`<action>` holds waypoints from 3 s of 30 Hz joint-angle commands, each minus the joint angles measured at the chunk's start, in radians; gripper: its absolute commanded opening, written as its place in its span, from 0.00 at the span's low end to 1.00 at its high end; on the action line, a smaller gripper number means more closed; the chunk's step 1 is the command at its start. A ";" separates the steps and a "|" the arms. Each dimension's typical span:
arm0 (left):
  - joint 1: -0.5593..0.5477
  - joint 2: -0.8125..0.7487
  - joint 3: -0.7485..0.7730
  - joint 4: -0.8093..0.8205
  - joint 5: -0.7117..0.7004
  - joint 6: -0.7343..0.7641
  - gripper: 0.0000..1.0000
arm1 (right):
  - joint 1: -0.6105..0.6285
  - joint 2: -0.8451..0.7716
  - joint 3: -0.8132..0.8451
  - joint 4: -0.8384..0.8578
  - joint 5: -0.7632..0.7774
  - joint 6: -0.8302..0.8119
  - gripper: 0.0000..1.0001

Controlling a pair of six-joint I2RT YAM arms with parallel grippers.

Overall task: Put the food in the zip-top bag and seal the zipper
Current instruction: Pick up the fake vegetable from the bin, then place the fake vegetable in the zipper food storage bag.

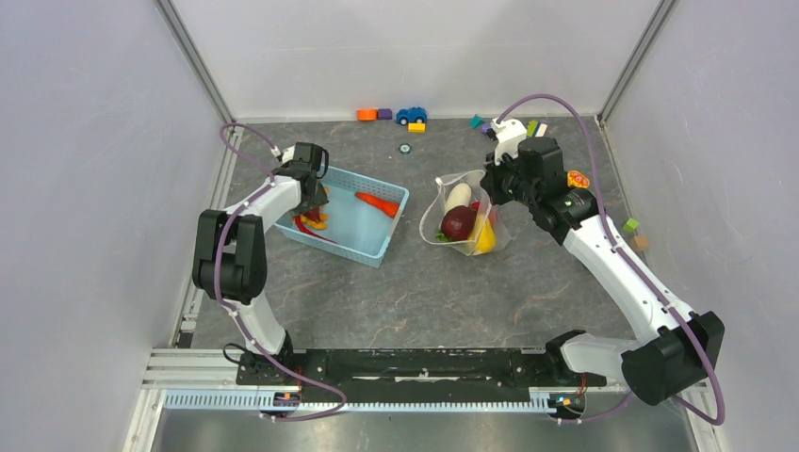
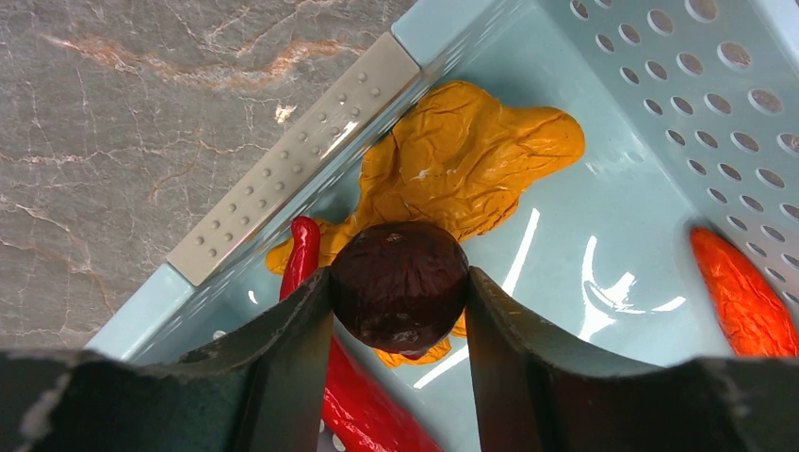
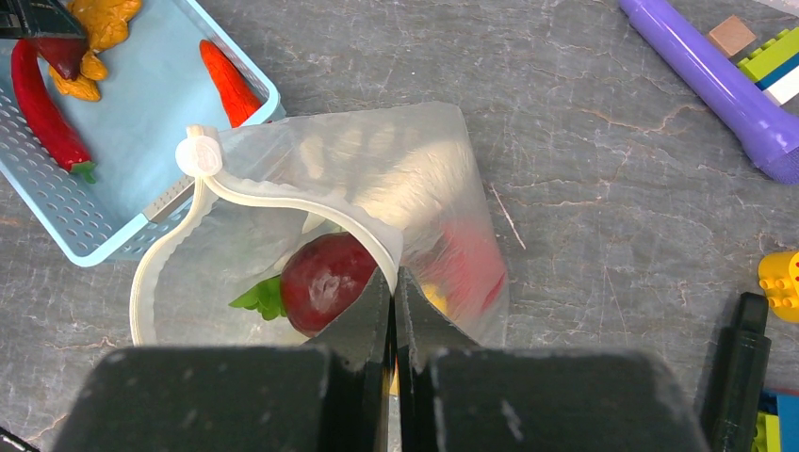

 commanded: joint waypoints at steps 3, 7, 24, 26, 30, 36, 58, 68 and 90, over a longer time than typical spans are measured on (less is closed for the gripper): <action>0.005 -0.001 0.015 -0.002 0.011 -0.040 0.32 | -0.005 -0.023 0.000 0.028 0.003 0.009 0.04; 0.005 -0.030 0.016 -0.016 0.017 -0.052 0.25 | -0.005 -0.021 -0.001 0.027 0.000 0.009 0.04; 0.000 -0.299 -0.083 0.100 0.197 -0.057 0.16 | -0.006 -0.008 -0.007 0.036 -0.032 0.018 0.04; -0.005 -0.335 -0.104 0.144 0.263 -0.051 0.16 | -0.007 -0.006 -0.006 0.035 -0.035 0.024 0.04; -0.024 -0.420 -0.162 0.277 0.434 -0.032 0.16 | -0.006 -0.004 -0.003 0.038 -0.052 0.036 0.04; -0.136 -0.514 -0.223 0.469 0.668 0.019 0.21 | -0.007 0.002 0.001 0.046 -0.069 0.054 0.04; -0.598 -0.414 -0.162 0.646 0.758 0.222 0.29 | -0.007 -0.064 -0.044 0.066 -0.121 0.073 0.04; -0.633 -0.291 -0.066 0.537 0.642 0.233 0.30 | -0.006 -0.081 -0.057 0.076 -0.167 0.076 0.04; -0.638 -0.269 0.029 0.371 0.479 0.221 1.00 | -0.011 -0.104 -0.065 0.106 -0.263 0.098 0.04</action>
